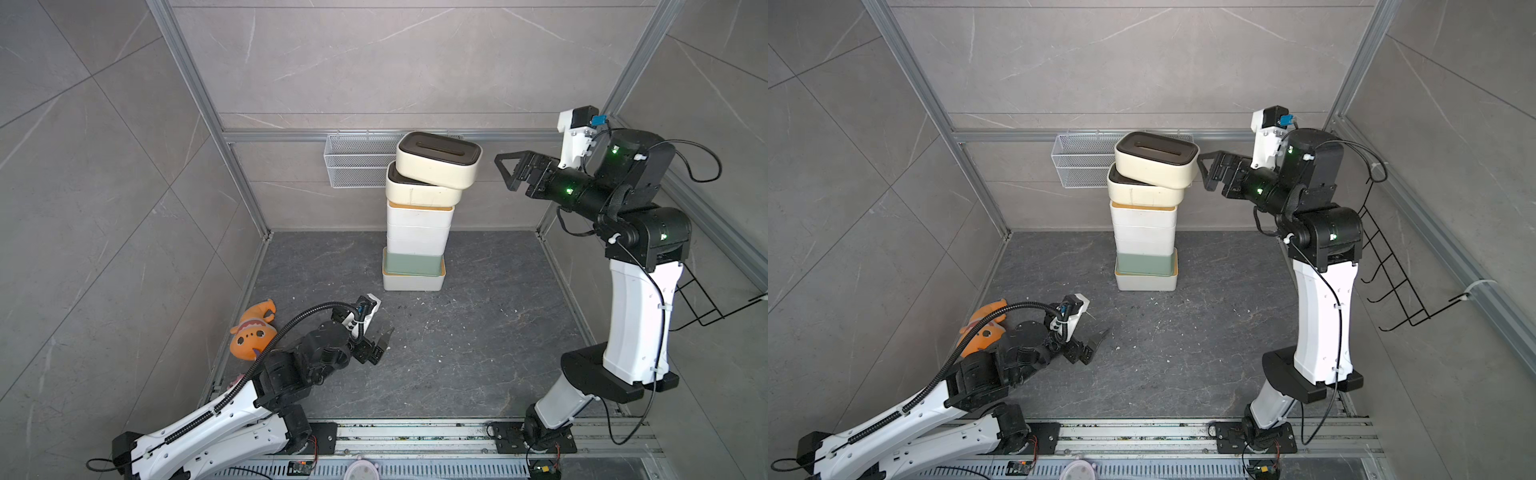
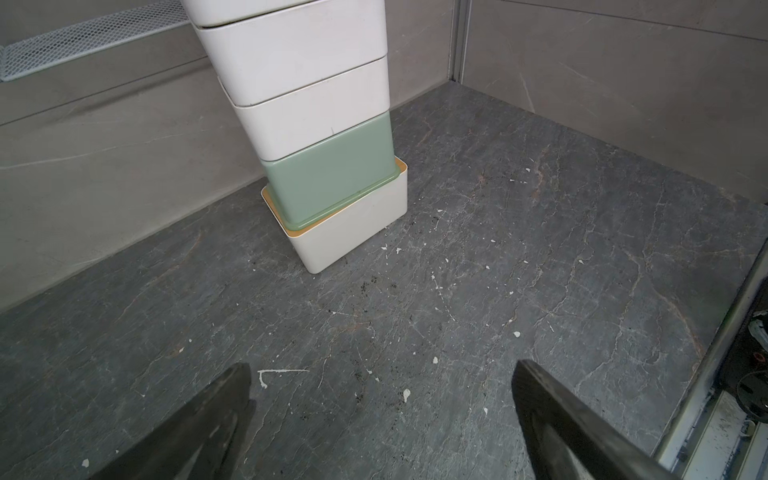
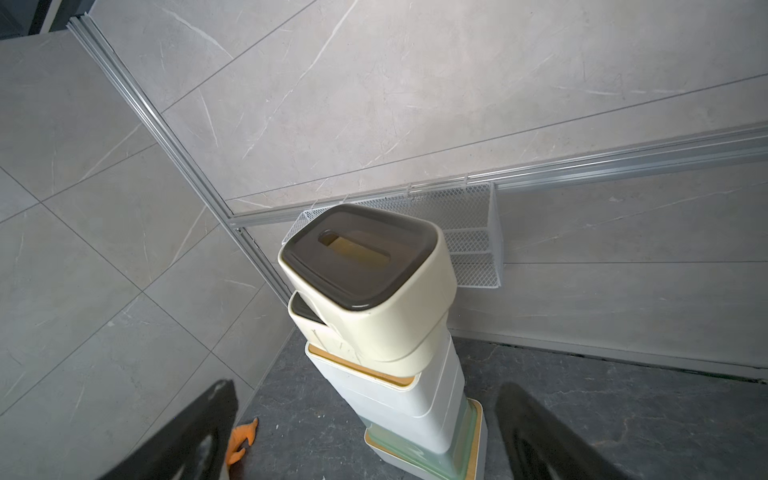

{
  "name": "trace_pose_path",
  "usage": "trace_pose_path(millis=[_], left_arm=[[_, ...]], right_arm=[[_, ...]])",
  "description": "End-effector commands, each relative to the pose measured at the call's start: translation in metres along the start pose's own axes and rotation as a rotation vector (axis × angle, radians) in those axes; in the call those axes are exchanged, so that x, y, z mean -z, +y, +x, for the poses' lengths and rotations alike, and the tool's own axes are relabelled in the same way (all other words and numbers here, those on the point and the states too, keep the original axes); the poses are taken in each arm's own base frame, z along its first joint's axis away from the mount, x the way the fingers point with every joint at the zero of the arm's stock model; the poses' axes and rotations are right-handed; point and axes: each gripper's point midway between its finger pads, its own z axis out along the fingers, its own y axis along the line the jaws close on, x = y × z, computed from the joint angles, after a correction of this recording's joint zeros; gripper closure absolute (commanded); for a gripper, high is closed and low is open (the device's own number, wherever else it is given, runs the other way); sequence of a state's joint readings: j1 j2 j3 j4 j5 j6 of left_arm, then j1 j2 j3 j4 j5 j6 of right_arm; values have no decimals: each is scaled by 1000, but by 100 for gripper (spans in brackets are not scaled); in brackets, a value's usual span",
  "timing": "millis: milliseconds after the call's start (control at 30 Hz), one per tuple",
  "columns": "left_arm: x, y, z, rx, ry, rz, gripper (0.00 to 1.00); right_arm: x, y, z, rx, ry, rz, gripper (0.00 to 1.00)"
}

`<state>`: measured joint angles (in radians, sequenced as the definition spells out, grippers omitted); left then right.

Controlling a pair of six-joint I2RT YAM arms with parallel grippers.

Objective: Stack the tissue boxes
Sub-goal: Adjust the tissue box on the tissue box.

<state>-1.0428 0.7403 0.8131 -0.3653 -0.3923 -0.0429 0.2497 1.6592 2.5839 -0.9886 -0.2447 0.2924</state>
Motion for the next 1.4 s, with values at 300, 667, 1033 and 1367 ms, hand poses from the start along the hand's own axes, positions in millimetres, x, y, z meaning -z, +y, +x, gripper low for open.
trace_pose_path(millis=[300,667,1033,1367], left_arm=[[1,15,-122,150,-251,-30,0],[-4,72,-204,352,-348,87,0],[-21,100,-254,350,-380,130,0],[-43,120,-270,352,-368,170,0]], right_arm=[[-29,48,32,319,-47,126,0],[-39,17,36,282,-98,302,0],[-30,-24,19,217,-159,381,0],[-28,-68,6,21,-142,324,0]])
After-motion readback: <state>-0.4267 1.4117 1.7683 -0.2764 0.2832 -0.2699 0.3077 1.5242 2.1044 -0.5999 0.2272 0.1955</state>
